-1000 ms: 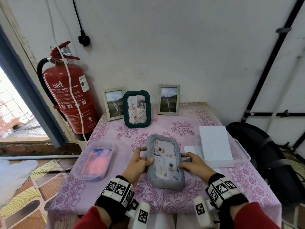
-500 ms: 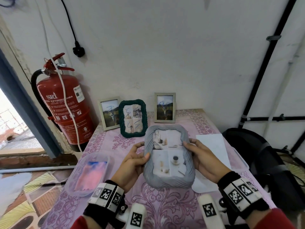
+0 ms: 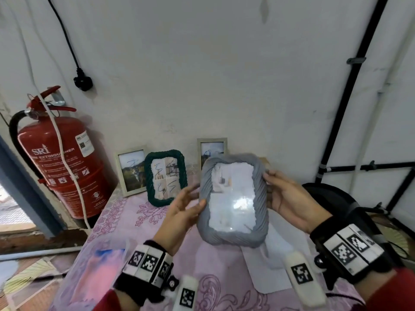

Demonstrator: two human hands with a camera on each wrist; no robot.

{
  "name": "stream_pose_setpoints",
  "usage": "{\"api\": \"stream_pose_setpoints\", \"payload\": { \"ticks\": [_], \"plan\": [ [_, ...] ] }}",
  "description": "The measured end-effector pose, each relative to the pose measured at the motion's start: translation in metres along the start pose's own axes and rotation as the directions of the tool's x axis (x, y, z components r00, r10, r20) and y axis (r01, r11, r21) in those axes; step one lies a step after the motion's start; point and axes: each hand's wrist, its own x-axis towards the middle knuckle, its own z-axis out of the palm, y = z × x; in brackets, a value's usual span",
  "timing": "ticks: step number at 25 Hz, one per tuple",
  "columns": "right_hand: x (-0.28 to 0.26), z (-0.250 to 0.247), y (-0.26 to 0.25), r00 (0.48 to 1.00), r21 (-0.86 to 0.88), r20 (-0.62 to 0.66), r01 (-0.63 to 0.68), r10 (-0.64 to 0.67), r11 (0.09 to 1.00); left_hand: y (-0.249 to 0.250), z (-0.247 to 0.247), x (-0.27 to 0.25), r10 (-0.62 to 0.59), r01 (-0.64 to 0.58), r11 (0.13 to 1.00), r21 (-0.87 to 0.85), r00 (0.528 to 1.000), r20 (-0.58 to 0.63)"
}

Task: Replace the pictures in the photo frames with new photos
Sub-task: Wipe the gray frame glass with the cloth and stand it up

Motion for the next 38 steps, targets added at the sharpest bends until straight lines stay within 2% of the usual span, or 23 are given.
{"api": "stream_pose_setpoints", "payload": {
  "ticks": [4, 9, 14, 19, 27, 38],
  "plan": [
    [0.041, -0.007, -0.042, 0.996, -0.07, 0.024, 0.092, -0.091, 0.993, 0.026, 0.014, 0.063, 0.084, -0.082, 0.995, 0.058, 0.996, -0.022],
    [0.1, -0.035, -0.075, 0.995, -0.15, 0.039, 0.095, -0.09, 0.984, 0.027, 0.027, 0.129, 0.134, -0.136, 0.986, 0.101, 0.991, 0.02],
    [0.153, -0.084, -0.08, 0.999, -0.176, 0.033, 0.004, 0.002, 0.984, -0.015, 0.04, 0.189, 0.117, -0.116, 0.983, 0.14, 0.993, 0.004],
    [0.199, -0.129, -0.058, 0.996, -0.203, -0.055, -0.08, 0.07, 0.976, -0.069, 0.047, 0.236, 0.027, -0.026, 0.987, 0.158, 1.0, -0.005],
    [0.225, -0.156, -0.011, 0.985, -0.137, -0.133, -0.131, 0.113, 0.982, -0.113, 0.039, 0.258, -0.039, 0.042, 0.973, 0.226, 0.999, -0.017],
    [0.197, -0.159, -0.002, 0.973, -0.179, -0.152, -0.199, 0.173, 0.964, -0.117, 0.039, 0.232, -0.038, 0.038, 0.957, 0.286, 0.999, -0.005]
  ]
}}
